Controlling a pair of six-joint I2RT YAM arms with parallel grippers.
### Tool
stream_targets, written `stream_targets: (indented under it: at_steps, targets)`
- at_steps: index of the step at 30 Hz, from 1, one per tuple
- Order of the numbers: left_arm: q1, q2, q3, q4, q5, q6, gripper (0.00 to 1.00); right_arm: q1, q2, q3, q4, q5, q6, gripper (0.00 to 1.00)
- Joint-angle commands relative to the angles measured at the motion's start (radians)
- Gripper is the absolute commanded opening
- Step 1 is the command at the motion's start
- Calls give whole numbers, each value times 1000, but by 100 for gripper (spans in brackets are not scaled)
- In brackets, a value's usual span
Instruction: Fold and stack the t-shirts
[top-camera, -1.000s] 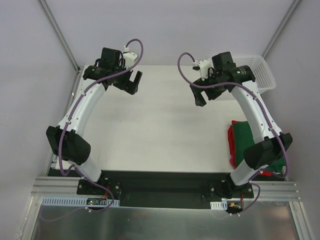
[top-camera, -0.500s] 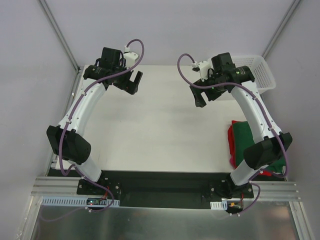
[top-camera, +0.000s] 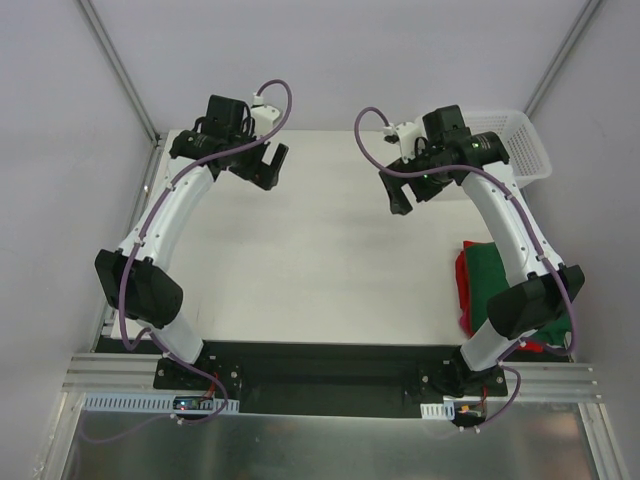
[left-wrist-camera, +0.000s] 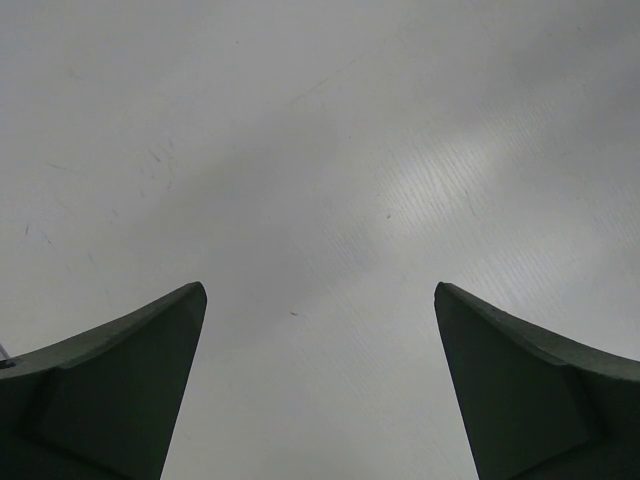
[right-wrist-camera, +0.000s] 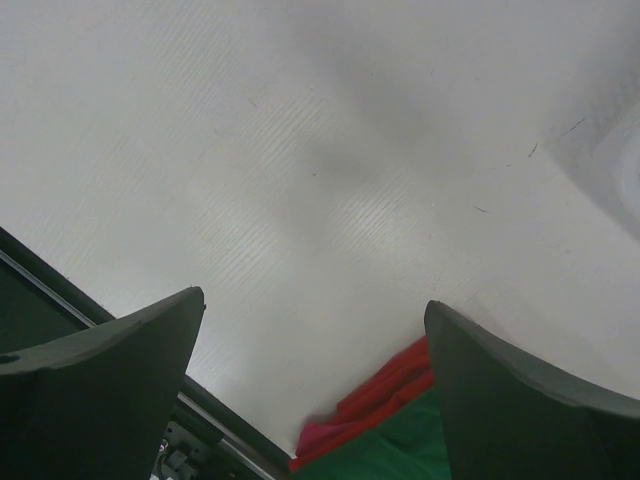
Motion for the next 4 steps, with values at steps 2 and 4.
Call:
stream_targets:
  at_steps: [2, 4]
  targets:
    - [-9, -2, 24, -11, -2, 17, 99, 10, -13, 5, -2, -17, -10, 96]
    - [-9, -3, 24, -12, -3, 17, 99, 14, -18, 8, 7, -8, -4, 96]
